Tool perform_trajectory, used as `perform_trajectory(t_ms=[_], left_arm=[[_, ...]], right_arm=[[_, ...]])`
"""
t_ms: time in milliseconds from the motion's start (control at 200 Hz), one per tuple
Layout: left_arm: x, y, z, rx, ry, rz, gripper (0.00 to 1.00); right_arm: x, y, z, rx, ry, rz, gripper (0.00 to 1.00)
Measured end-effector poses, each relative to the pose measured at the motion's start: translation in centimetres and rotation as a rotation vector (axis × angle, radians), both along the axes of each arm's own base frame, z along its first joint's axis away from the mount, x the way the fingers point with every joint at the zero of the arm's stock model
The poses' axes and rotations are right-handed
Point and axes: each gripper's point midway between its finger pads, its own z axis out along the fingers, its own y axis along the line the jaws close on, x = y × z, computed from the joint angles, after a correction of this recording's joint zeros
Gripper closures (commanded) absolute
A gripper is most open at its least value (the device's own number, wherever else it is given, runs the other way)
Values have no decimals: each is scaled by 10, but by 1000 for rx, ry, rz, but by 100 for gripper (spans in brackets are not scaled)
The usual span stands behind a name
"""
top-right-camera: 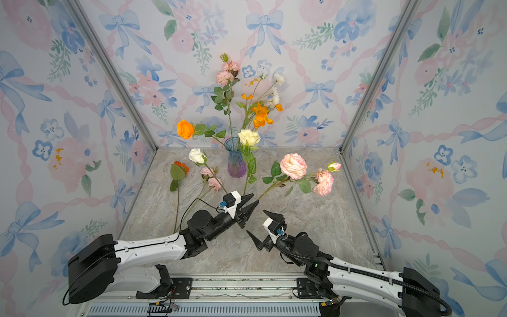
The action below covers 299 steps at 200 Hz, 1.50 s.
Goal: Arrange the flowers into the vase
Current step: 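Open the left gripper to release the carnations in the glass, then move the left gripper down to the pink rose stems and close on them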
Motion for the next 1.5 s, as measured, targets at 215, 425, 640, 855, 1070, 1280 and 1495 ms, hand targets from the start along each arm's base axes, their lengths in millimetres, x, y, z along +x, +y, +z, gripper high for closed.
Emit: perform_trajectory(t_ms=[215, 425, 640, 855, 1070, 1280, 1495], left_arm=[[-5, 11, 12, -35, -14, 7, 50], [-8, 46, 32, -78, -16, 93, 47], [35, 149, 35, -142, 122, 474, 57], [85, 272, -51, -99, 458, 887, 58], [93, 288, -190, 208, 926, 948, 63], [105, 289, -227, 406, 1035, 1005, 65], [137, 285, -223, 495, 989, 1032, 65]], right_arm=[[0, 1, -2, -7, 4, 6, 3], [-1, 1, -1, -1, 7, 8, 3], [-5, 2, 3, 20, 13, 28, 3], [-15, 13, -6, -11, 29, 73, 3], [-21, 21, -16, -41, 42, 103, 3], [-24, 30, -28, -76, 58, 127, 3], [-25, 35, -25, -73, 56, 139, 3]])
